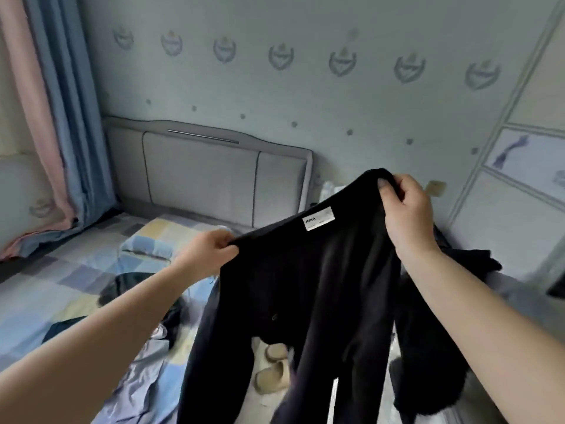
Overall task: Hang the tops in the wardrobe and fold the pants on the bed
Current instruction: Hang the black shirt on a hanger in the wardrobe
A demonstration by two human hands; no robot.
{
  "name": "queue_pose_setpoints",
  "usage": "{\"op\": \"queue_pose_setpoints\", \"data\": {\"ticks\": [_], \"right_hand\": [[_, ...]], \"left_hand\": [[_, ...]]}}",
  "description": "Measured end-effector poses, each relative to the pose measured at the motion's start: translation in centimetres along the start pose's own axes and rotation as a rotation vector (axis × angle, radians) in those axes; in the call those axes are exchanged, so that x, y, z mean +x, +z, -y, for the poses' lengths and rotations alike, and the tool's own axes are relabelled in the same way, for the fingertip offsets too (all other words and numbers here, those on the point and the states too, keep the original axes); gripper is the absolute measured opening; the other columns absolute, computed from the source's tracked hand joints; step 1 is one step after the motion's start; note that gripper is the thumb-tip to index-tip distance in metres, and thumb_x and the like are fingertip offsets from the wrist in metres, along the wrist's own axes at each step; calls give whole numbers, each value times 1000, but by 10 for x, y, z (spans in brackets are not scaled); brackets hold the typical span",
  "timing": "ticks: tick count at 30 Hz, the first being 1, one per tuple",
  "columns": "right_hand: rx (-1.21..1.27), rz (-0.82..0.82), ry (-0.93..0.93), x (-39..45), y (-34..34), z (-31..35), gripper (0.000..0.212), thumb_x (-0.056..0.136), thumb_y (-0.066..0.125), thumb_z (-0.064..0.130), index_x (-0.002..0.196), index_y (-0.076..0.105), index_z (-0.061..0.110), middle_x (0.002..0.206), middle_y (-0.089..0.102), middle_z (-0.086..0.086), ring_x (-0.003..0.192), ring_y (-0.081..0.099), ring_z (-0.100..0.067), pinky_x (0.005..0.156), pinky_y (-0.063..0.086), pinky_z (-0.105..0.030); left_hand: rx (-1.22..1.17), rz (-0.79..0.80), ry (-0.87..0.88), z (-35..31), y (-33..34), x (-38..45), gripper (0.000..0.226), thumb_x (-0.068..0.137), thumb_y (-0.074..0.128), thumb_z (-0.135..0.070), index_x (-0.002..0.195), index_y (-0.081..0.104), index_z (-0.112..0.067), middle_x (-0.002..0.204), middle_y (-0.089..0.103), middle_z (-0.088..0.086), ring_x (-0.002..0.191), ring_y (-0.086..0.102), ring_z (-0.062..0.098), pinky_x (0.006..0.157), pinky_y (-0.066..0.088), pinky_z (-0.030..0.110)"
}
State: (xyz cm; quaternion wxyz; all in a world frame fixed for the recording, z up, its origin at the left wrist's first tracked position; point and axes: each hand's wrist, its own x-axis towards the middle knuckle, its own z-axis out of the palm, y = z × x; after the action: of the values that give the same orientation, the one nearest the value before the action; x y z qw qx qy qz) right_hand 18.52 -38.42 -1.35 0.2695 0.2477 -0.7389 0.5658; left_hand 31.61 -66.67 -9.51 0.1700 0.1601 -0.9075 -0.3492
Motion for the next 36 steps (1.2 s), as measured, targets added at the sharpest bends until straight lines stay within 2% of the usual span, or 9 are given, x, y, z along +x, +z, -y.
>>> {"op": "queue_pose_setpoints", "data": {"ticks": [5, 8, 10, 14, 18, 22, 30, 33, 36], "right_hand": [[-155, -91, 20, -4, -110, -19, 14, 94, 54, 30, 90, 60, 18, 78, 59, 15, 68, 52, 9, 63, 37, -4], [-206, -174, 70, -2, -171, -26, 20, 94, 52, 33, 80, 55, 19, 69, 51, 12, 60, 45, 3, 55, 33, -7], [-265, -251, 85, 0, -218, -29, 25, 95, 51, 32, 75, 51, 16, 64, 43, 10, 55, 42, 3, 50, 32, -10], [-360, -347, 109, 3, -294, -34, 28, 94, 52, 32, 78, 52, 9, 65, 43, 7, 58, 38, -6, 56, 32, -25], [-419, -412, 113, 8, -349, -36, 21, 95, 51, 33, 81, 55, 17, 67, 48, 11, 62, 44, -7, 58, 35, -24], [-489, -464, 95, 24, -387, -41, 20, 95, 51, 32, 89, 60, 15, 71, 53, 11, 71, 50, -12, 64, 39, -26], [-598, -626, 67, 70, -444, -63, 18, 93, 54, 31, 80, 59, 20, 72, 59, 6, 65, 49, -5, 60, 39, -19], [-602, -718, 43, 96, -462, -72, 14, 92, 56, 30, 79, 61, 27, 74, 62, 12, 68, 54, 0, 66, 42, -23], [-621, -780, 56, 117, -479, -76, 12, 91, 58, 28, 83, 66, 23, 81, 68, 6, 81, 62, -15, 75, 48, -32]], "left_hand": [[-174, 68, 53, -83, 48, 7, 15, 89, 50, -17, 83, 63, -22, 64, 68, -4, 60, 67, 9, 50, 49, 18], [-506, 265, 88, -135, 79, 4, 14, 96, 49, -15, 87, 60, -16, 82, 68, 8, 72, 73, 14, 66, 59, 25], [-466, 263, 279, -169, 102, 4, 4, 89, 64, -28, 91, 61, -26, 89, 67, 5, 82, 71, 13, 81, 55, 32], [-212, 131, 730, -223, 135, 3, 81, 75, 78, -33, 126, 26, -68, 111, 49, -24, 80, 61, -7, 75, 44, 5], [152, -333, 1313, -282, 155, 7, 59, 90, 54, -42, 143, 28, -40, 96, 61, -6, 68, 58, 17, 56, 50, 23], [303, -338, 1745, -333, 170, 35, 38, 95, 44, -33, 130, 57, -26, 78, 62, 4, 61, 57, 26, 60, 52, 33], [37, -263, 1812, -410, 236, 117, 48, 97, 36, -41, 105, 72, -10, 81, 61, 9, 48, 57, 25, 47, 51, 27], [-350, -203, 1704, -456, 268, 151, 48, 96, 43, -45, 88, 72, -7, 83, 58, 3, 62, 57, 14, 59, 49, 23], [-830, -29, 1478, -505, 294, 165, 25, 81, 63, -40, 76, 68, -16, 78, 57, -15, 67, 50, 2, 65, 40, 10]]}}
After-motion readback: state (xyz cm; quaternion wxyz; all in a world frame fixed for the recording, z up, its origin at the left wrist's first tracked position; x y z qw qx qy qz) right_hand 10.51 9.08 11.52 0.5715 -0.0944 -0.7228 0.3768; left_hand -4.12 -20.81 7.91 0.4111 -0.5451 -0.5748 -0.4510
